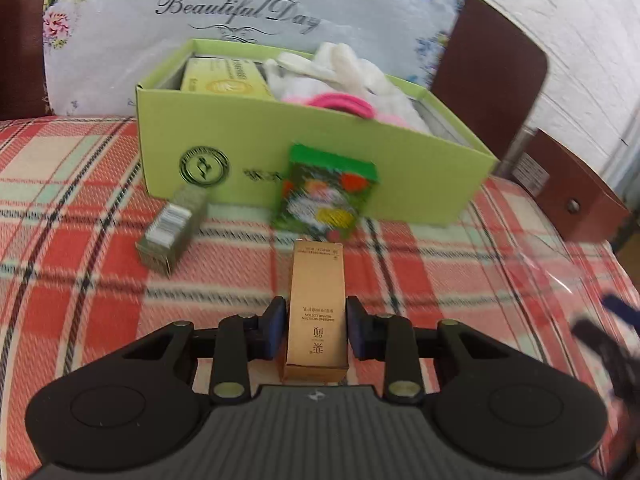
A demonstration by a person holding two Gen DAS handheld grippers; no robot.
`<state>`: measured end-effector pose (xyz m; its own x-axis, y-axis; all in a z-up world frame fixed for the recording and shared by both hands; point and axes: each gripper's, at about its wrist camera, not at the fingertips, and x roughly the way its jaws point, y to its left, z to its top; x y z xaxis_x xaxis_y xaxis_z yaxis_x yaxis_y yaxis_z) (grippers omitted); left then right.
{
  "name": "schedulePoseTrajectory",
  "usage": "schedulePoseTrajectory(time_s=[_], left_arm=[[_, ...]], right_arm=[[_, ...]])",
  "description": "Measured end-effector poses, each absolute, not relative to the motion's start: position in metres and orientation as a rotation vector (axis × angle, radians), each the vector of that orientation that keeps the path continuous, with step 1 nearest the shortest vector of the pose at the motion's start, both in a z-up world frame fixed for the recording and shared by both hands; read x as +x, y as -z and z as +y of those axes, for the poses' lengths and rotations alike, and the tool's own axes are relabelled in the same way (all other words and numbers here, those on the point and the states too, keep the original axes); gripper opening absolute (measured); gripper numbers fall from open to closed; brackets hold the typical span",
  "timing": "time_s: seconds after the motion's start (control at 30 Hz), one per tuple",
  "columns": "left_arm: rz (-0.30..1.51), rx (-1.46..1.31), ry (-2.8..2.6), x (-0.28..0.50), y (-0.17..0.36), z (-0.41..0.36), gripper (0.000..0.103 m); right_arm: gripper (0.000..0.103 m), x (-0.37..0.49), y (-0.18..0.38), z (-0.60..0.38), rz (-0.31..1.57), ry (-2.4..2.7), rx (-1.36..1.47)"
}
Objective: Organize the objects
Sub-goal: 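Grasp tan cosmetic box with left tool while right tool grasps clear plastic cup, then carry tan box and plastic cup into the lime-green box and open both tools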
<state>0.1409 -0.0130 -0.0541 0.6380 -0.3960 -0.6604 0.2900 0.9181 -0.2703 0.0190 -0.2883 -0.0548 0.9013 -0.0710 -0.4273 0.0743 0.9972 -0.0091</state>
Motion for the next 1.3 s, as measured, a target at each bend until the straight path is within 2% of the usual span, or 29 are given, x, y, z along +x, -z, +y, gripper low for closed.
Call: schedulePoseTrajectory(time_s=[0.33,0.37,0.4,0.93,1.3], left_arm=[[0.803,-0.146,0.47,0.1,0.059,-0.014,0.034],[0.805,-0.149,0.47,0.099,0.059,-0.013,0.034],[0.807,-0.15,0.469,0.102,0.059,-0.015,0.034],[0.813,-0.204,0.41,0.096,0.052,-0.018,0.033],[0.694,-0.28,0.425,0.085,0.004,-0.007,0.031]], right_arm=[[0.101,0.077,0.08,-0.33,0.529,0.003,-0.098],[0.087,0.078,0.081,-0.33,0.545,-0.005,-0.085],[0.064,0.076,0.081,-0.328,0.557,-0.008,-0.062],[0.065,0.016,0.046,-0.236,0.428,-0.179,0.11],[0.065,0.025,0.015,-0.221,0.356,-0.158,0.098]])
